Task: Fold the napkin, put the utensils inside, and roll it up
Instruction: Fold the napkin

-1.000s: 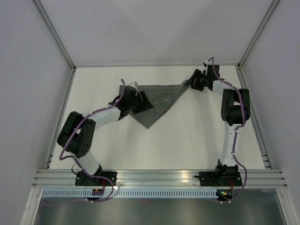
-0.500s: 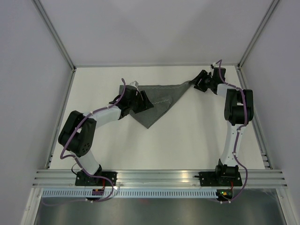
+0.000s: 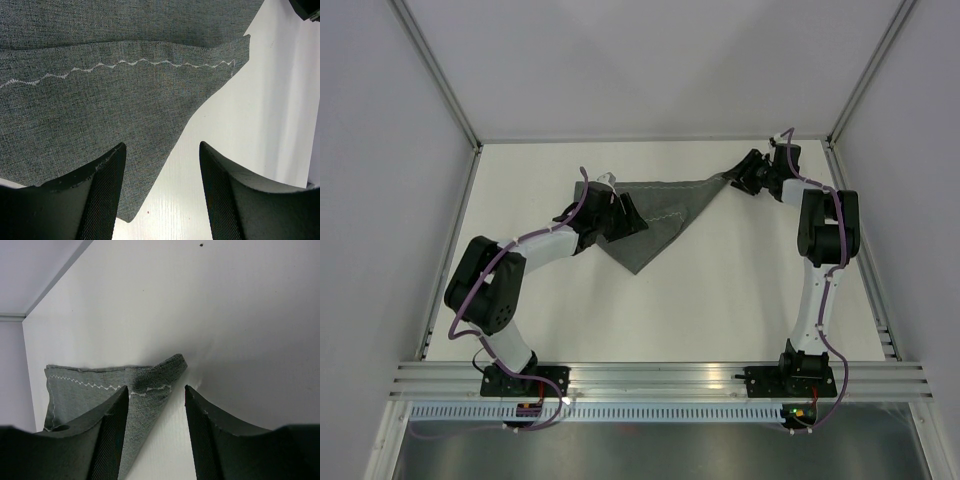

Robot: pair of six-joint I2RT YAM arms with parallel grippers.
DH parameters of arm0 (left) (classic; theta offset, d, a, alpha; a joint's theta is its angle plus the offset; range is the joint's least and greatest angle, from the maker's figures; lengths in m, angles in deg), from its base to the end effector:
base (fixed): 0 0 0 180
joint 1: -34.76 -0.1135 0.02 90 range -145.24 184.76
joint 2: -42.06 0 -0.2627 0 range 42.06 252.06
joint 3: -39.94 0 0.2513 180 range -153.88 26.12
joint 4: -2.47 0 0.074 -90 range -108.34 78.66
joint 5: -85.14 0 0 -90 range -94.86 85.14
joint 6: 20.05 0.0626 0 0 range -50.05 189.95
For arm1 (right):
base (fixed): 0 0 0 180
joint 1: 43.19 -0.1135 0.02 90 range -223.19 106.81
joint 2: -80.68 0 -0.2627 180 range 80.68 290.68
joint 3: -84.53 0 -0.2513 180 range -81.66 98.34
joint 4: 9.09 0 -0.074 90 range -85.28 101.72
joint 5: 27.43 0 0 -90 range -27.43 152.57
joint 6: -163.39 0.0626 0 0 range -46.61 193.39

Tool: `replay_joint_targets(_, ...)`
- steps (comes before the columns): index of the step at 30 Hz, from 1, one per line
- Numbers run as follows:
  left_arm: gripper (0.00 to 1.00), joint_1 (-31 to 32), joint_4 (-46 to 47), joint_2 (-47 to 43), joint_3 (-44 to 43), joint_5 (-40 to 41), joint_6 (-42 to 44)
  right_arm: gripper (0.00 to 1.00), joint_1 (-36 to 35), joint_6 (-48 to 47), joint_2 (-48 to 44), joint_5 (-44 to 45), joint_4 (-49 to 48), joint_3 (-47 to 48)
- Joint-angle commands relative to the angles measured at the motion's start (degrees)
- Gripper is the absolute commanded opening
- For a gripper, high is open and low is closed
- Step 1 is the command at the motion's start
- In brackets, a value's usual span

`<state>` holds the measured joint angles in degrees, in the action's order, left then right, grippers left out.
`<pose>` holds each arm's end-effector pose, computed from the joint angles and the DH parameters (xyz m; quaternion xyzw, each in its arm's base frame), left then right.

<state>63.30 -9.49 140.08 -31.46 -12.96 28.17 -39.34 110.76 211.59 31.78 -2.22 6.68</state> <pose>0.3363 -0.1929 0.1762 -0.0732 0.8963 -0.3012 0.3171 0.5172 -0.0027 0.1167 0.1884 0.8454 0.3531 0.3537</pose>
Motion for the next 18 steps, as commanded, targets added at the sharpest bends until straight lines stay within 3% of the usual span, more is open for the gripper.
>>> replay_joint_targets(1, 0.65, 0.3, 0.5, 0.3, -2.2, -0.6, -1.6, 0.55, -0.1, 1.4, 1.2, -0.7, -1.3, 2.4)
replay_joint_targets(7, 0.65, 0.3, 0.0, 0.1, -2.0, -0.3, -1.4, 0.52, -0.2, 1.2, 1.8, -0.2, -1.3, 3.3)
replay_joint_targets(18, 0.65, 0.3, -0.2, 0.3, -2.0, 0.1, -1.4, 0.22, -0.6, 0.4, 1.2, -0.1, -1.7, 4.2)
